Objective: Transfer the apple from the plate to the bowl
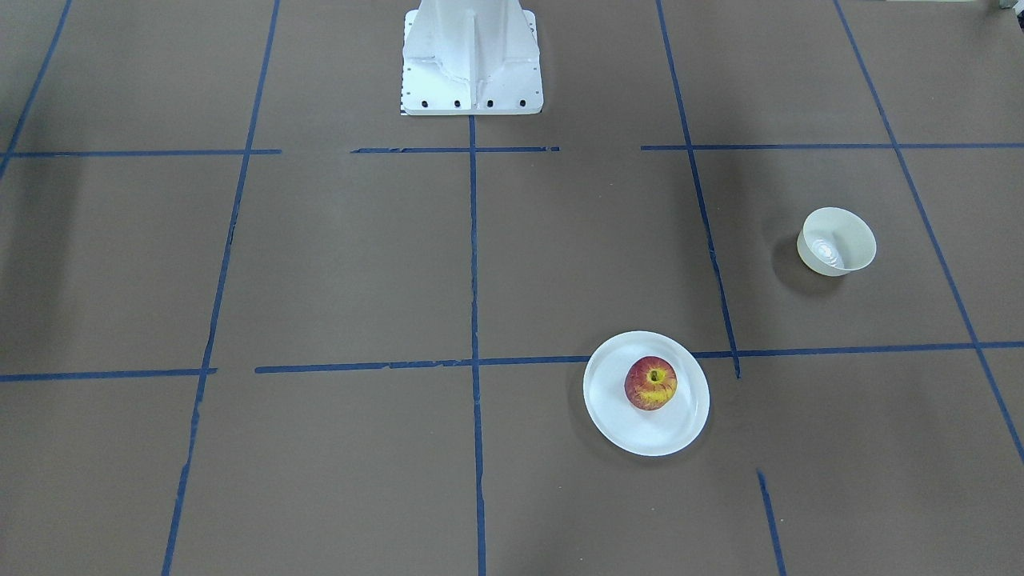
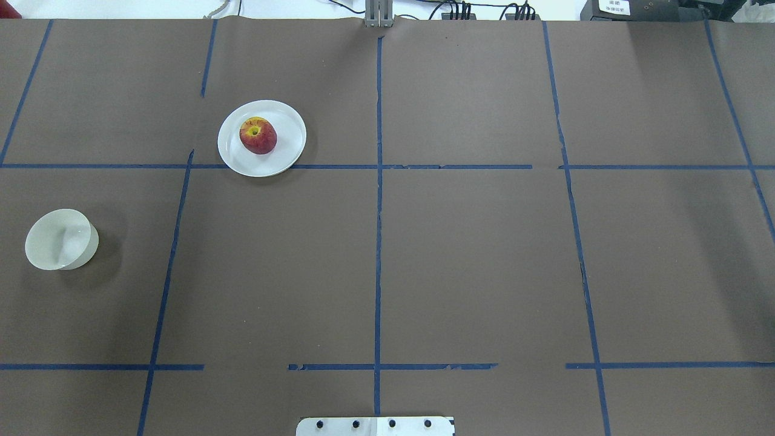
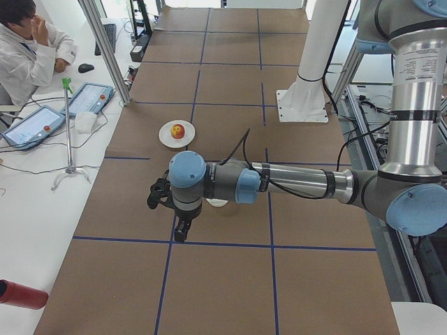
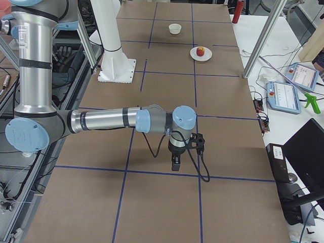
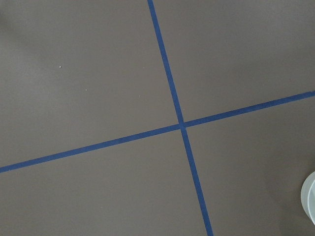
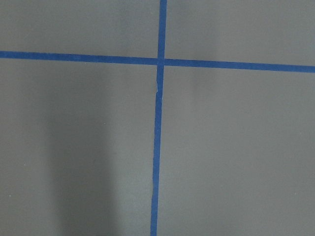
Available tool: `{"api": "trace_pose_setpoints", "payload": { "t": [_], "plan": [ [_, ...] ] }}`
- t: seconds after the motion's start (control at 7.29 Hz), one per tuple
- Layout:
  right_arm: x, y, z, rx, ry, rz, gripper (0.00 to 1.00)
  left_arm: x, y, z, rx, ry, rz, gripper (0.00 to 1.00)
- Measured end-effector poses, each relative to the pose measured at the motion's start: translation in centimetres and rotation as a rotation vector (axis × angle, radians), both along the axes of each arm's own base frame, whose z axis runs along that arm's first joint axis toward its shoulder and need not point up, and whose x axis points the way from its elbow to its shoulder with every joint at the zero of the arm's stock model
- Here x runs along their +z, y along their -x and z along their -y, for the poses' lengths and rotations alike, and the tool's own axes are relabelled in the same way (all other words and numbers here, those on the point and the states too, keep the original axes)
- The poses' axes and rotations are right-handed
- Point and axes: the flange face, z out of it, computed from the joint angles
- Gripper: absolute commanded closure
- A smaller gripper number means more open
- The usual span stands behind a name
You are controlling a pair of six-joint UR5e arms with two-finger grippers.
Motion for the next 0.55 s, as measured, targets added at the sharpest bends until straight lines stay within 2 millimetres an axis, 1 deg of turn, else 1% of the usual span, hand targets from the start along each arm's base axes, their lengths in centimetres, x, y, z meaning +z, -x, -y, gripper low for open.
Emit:
{"api": "trace_pose_setpoints", "payload": {
  "t": [0.27, 0.41, 0.55],
  "plan": [
    [0.0, 0.0, 0.0, 0.0, 0.0, 0.0, 0.0, 0.7, -0.3, -0.3, 0.009, 0.024, 0.002, 0.0],
    [0.0, 0.0, 0.0, 0.0, 0.0, 0.0, 0.0, 1.3, -0.3, -0.8, 0.009, 0.037, 0.029, 0.0],
    [0.0, 0.0, 0.0, 0.0, 0.0, 0.0, 0.0, 2.4, 0.1, -1.5, 0.004, 0.054, 0.088, 0.0]
  ]
}}
